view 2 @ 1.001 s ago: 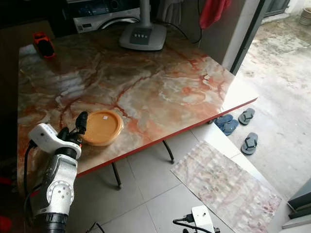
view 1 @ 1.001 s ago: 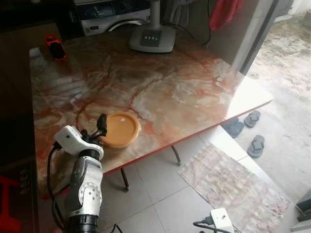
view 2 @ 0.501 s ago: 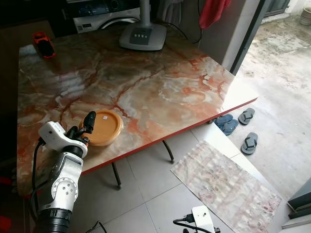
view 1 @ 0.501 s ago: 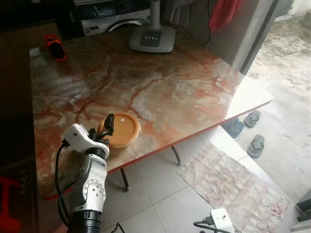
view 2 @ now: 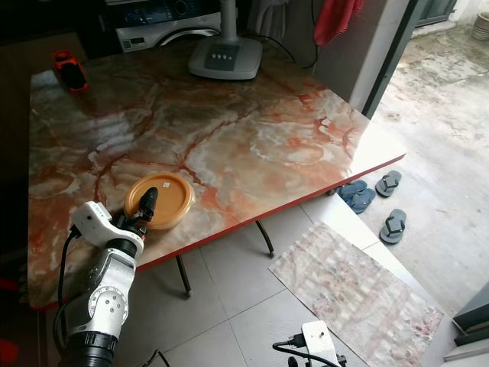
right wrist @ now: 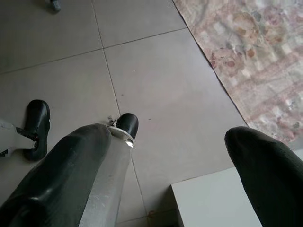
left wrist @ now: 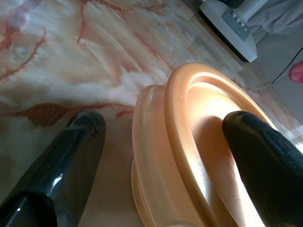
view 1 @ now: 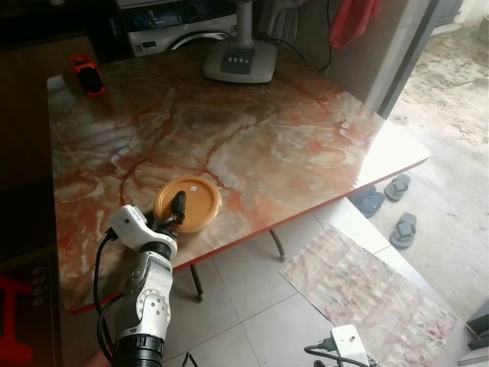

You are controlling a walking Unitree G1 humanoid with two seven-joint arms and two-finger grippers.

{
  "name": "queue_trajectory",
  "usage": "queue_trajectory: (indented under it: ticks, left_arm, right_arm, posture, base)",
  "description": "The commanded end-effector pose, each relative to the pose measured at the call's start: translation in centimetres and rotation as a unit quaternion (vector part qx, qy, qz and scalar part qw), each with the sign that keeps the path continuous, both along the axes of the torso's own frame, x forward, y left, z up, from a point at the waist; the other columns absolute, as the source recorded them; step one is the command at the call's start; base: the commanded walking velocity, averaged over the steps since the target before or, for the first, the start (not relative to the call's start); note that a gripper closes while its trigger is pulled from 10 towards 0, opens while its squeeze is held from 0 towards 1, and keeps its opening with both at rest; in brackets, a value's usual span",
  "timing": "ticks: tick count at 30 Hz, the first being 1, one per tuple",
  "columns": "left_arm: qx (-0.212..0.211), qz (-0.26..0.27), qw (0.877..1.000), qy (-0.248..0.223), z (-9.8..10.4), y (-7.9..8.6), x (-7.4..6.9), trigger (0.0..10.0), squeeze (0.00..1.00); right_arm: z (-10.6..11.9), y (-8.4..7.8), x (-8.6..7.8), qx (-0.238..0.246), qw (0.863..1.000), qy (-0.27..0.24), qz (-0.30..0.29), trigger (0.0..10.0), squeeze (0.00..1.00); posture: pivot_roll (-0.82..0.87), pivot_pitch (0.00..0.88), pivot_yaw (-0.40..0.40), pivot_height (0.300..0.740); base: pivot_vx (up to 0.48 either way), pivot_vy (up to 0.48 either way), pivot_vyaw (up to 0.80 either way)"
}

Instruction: Restocking fridge

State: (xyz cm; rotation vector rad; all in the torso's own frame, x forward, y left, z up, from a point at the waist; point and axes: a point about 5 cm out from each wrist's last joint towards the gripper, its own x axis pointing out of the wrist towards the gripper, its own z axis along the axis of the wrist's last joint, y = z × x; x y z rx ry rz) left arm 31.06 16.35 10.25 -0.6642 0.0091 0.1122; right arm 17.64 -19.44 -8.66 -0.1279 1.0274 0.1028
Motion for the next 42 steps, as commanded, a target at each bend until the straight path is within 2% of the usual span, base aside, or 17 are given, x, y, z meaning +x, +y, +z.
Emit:
queue_trajectory:
  ticks: [1,9,10,11,27,42]
  left_arm:
    - [0.003,-0.007,1.000,0.016,-0.7,-0.1,0.2,10.0,0.00]
    - [0.009,-0.016,1.000,0.020,-0.8,-0.3,1.0,10.0,0.00]
    - [0.020,-0.018,0.999,0.029,-0.9,-0.3,1.2,1.6,0.00]
    - [0.017,-0.017,0.999,0.028,-0.8,-0.4,1.3,0.0,0.00]
    - [0.014,-0.011,1.000,0.015,-0.5,-0.3,1.6,0.0,0.00]
    - [0.018,-0.007,1.000,0.012,-0.7,-0.3,1.4,0.0,0.00]
  right_arm:
    - [-0.1,0.5,0.0,0.001,1.000,0.005,-0.001,10.0,0.00]
    - [-0.1,0.7,0.1,0.000,1.000,0.005,0.001,10.0,0.00]
    - [-0.1,0.6,0.1,0.000,1.000,0.005,0.002,10.0,0.00]
    - [-0.1,0.5,0.0,-0.001,1.000,0.005,0.003,10.0,0.00]
    - [0.3,0.8,0.8,-0.001,1.000,-0.002,0.012,10.0,0.00]
    - [0.3,0.9,0.9,-0.002,1.000,-0.001,0.017,10.0,0.00]
  posture:
    - [0.03,0.104,-0.012,0.740]
    - [0.02,0.108,-0.014,0.740]
    - [0.02,0.108,-0.014,0.740]
    - [0.02,0.109,-0.013,0.740]
    - [0.02,0.103,-0.014,0.740]
    - [0.02,0.115,-0.019,0.740]
  base:
    - [0.000,0.000,0.00]
    - [0.000,0.000,0.00]
    - [0.000,0.000,0.00]
    - [0.000,0.000,0.00]
    - [0.000,0.000,0.00]
    - [0.000,0.000,0.00]
